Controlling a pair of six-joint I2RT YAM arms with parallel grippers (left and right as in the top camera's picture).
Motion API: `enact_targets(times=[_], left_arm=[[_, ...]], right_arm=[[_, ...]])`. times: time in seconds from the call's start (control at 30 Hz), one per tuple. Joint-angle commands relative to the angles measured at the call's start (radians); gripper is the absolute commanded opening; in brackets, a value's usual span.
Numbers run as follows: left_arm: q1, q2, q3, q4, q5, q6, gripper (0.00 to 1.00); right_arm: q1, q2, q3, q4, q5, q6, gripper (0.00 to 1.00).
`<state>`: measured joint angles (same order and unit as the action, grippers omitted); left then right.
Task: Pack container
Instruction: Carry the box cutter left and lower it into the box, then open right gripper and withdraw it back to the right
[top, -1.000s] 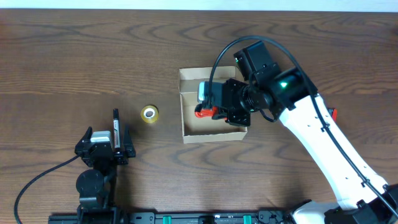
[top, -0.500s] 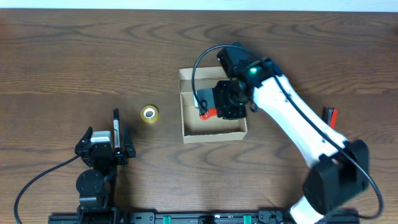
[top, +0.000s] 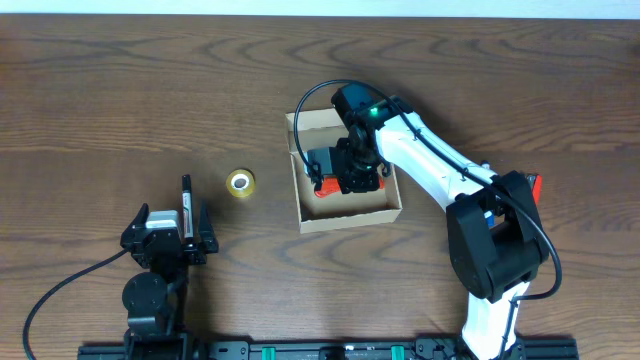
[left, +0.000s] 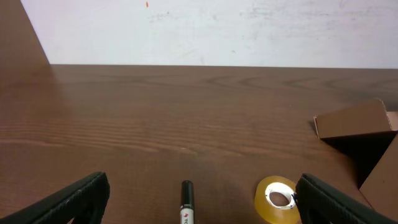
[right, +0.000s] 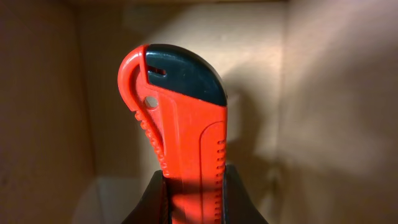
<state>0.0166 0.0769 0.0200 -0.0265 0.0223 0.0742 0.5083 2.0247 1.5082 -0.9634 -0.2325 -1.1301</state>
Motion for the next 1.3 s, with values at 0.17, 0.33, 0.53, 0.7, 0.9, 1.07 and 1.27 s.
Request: enact_targets(times=[0.17, 0.33, 0.53, 0.7, 0.9, 1.07, 1.27], left_arm=[[-0.004, 0.000, -0.015, -0.049, 0.004, -0.011, 0.95], [-0.004, 0.000, -0.015, -0.048, 0.004, -0.011, 0.95], [-0.004, 0.000, -0.015, -0.048, 0.004, -0.011, 0.96], [-0.004, 0.000, -0.015, -0.049, 0.004, -0.011, 0.95], [-0.004, 0.000, -0.015, -0.049, 0.004, -0.011, 0.95], [-0.004, 0.000, -0.015, -0.049, 0.004, -0.011, 0.95], [-0.004, 0.000, -0.015, -0.049, 0.004, -0.011, 0.95]], right_arm=[[0.003, 0.003, 0.002, 0.010, -0.019, 0.083, 0.31], [0.003, -0.001, 0.002, 0.006, -0.020, 0.091, 0.42], [-0.001, -0.085, 0.023, -0.010, -0.034, 0.156, 0.41], [-0.030, -0.257, 0.076, -0.013, -0.060, 0.391, 0.62], [-0.113, -0.472, 0.101, 0.023, 0.167, 0.788, 0.56], [-0.344, -0.547, 0.138, -0.055, 0.475, 1.208, 0.94], [-0.696, -0.506, 0.147, -0.299, 0.301, 1.239, 0.84]])
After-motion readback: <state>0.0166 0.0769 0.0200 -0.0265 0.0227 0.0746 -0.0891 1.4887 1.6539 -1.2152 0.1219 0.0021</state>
